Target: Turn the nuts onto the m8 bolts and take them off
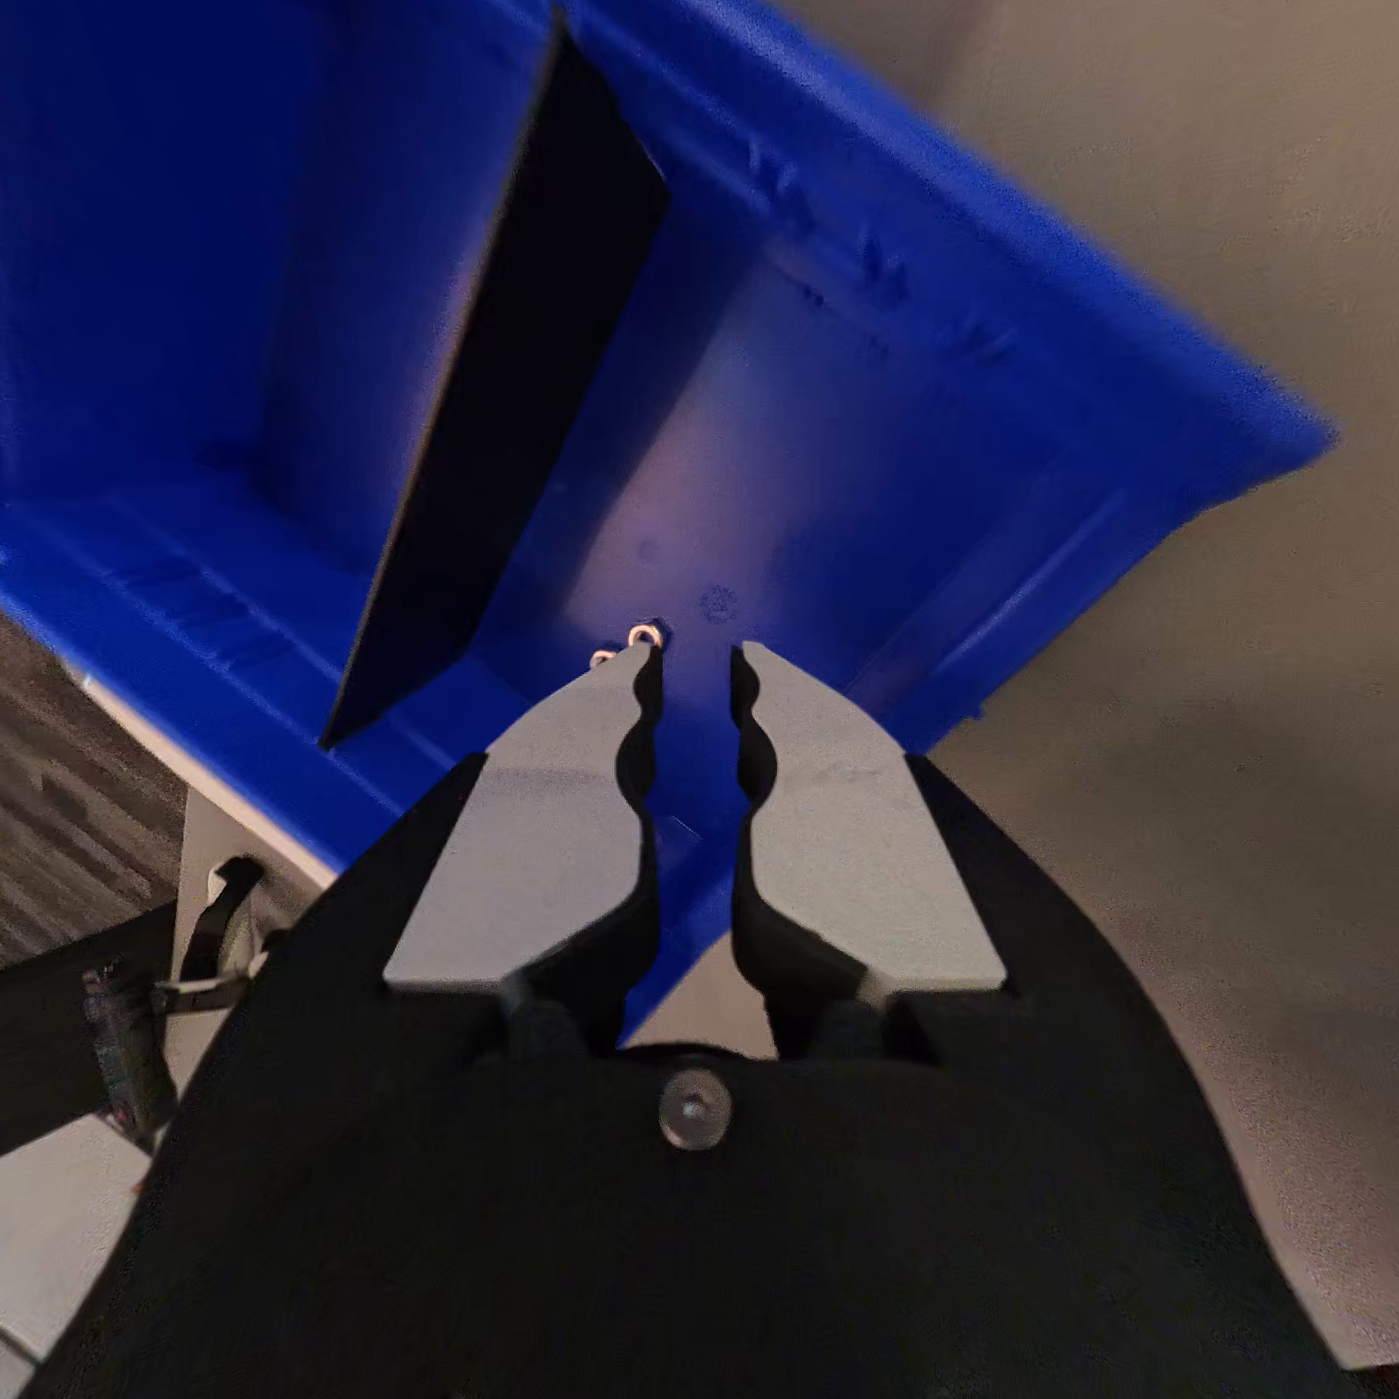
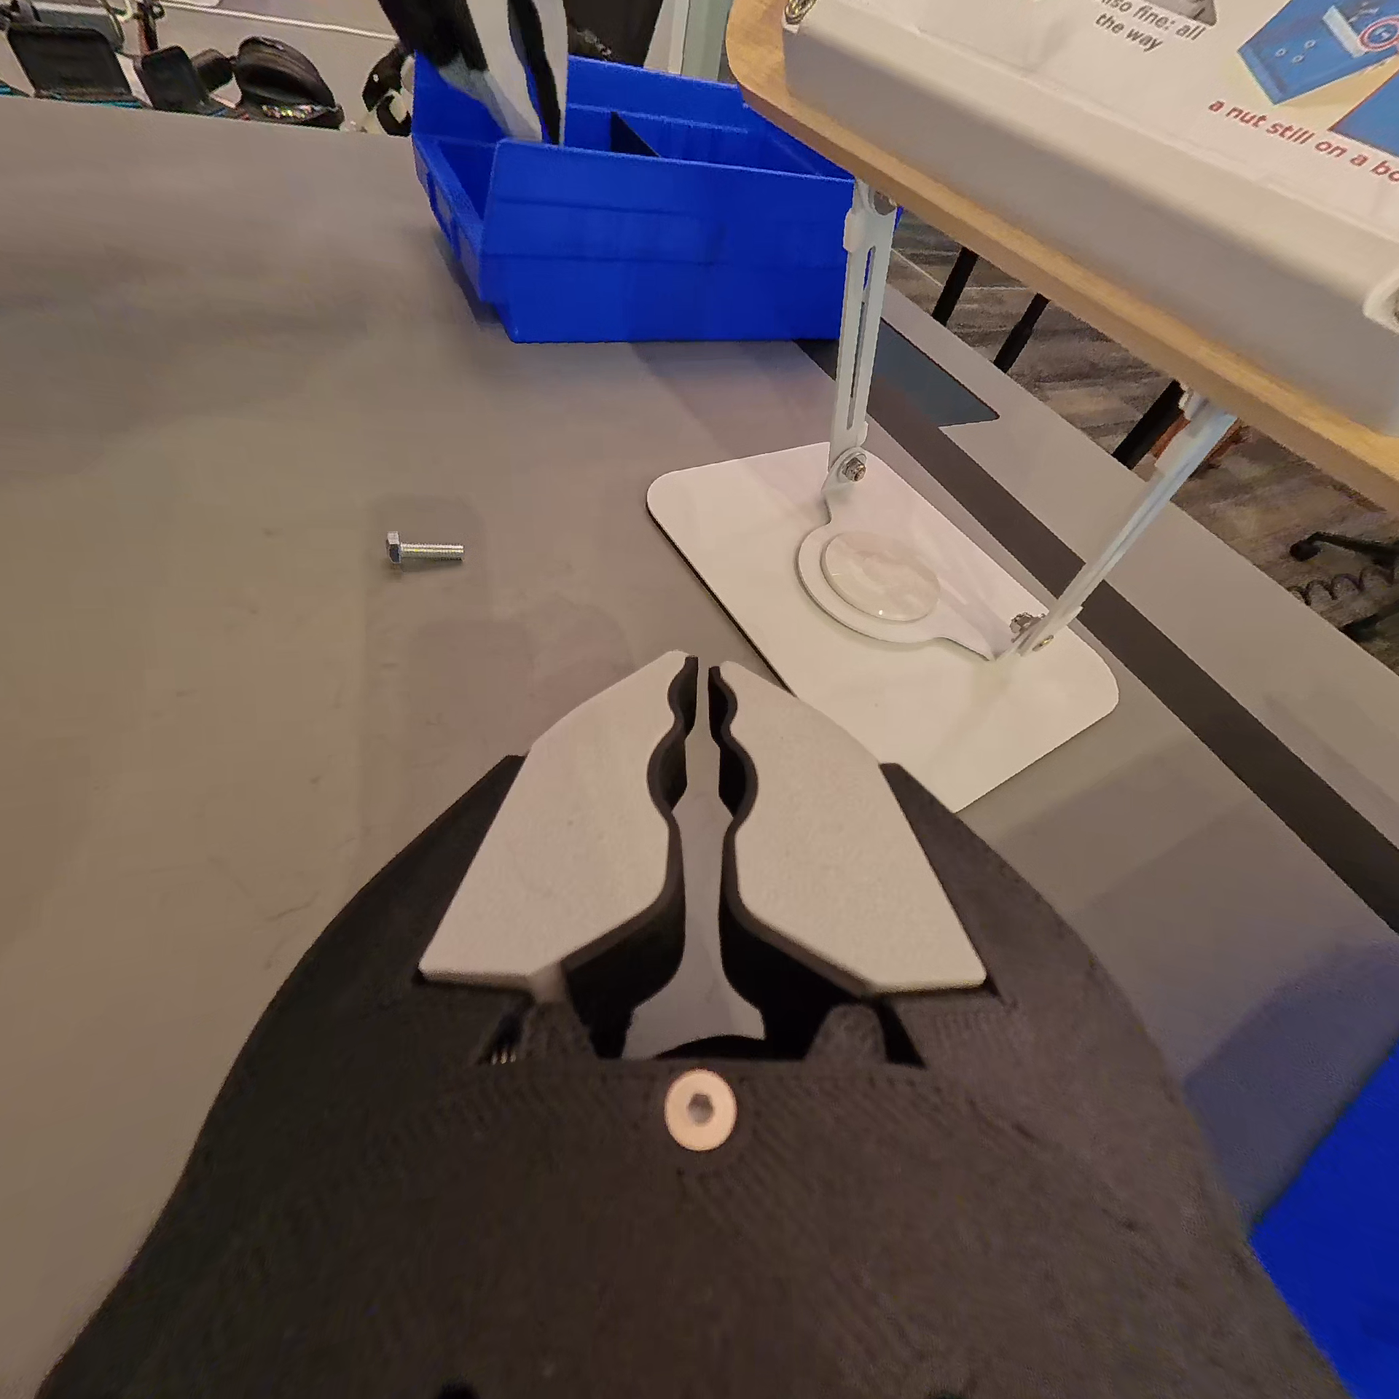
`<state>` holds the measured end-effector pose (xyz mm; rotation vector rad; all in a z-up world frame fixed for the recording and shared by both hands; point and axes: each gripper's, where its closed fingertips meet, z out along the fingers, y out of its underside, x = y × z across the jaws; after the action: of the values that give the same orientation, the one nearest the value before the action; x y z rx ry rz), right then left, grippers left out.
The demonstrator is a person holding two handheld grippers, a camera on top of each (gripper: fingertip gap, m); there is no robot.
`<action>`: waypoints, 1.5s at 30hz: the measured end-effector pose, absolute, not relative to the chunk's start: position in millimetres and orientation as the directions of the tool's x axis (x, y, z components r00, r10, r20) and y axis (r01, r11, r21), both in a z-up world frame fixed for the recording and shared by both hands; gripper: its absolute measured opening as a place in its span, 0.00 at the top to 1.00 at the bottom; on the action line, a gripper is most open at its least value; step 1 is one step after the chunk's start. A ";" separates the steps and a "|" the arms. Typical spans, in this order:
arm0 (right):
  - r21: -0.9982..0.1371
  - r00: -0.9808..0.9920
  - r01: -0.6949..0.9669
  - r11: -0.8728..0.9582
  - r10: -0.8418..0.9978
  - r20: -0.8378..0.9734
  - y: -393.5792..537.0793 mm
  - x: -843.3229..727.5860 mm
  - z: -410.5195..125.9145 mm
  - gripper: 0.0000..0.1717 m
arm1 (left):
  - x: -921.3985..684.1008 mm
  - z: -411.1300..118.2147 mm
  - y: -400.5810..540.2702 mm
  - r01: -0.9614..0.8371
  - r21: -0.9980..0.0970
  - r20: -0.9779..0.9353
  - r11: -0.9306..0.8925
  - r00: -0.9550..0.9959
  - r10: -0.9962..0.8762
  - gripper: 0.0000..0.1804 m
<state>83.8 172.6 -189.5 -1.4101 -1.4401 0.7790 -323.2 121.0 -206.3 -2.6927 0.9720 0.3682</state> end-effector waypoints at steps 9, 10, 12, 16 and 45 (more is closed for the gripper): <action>-0.914 0.092 0.388 0.117 0.982 0.165 173.8 84.2 -197.1 0.99 | -362.3 -260.4 123.4 -0.711 0.049 -0.246 -0.701 0.672 -0.698 0.87; -0.914 0.092 0.388 0.117 0.982 0.164 173.8 84.1 -197.3 0.99 | -366.2 -263.1 123.8 -0.713 0.067 -0.250 -0.698 0.665 -0.703 0.87; -0.915 0.088 0.388 0.115 0.983 0.161 173.2 83.8 -197.7 0.99 | -367.5 -266.7 125.9 -0.713 0.070 -0.241 -0.697 0.666 -0.706 0.86; -0.913 0.084 0.392 0.115 0.983 0.160 172.7 83.4 -199.3 0.99 | -369.2 -271.7 128.1 -0.723 0.110 -0.231 -0.682 0.649 -0.725 0.86; -0.913 0.056 0.385 0.135 0.984 0.169 163.7 78.7 -199.3 0.99 | -105.2 -165.1 60.3 -0.877 -0.231 -0.214 -0.422 0.469 -0.857 0.93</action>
<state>78.7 163.7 -199.3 -1.4041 -1.4874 0.8167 -105.2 60.3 -165.1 -2.4122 1.4730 0.0910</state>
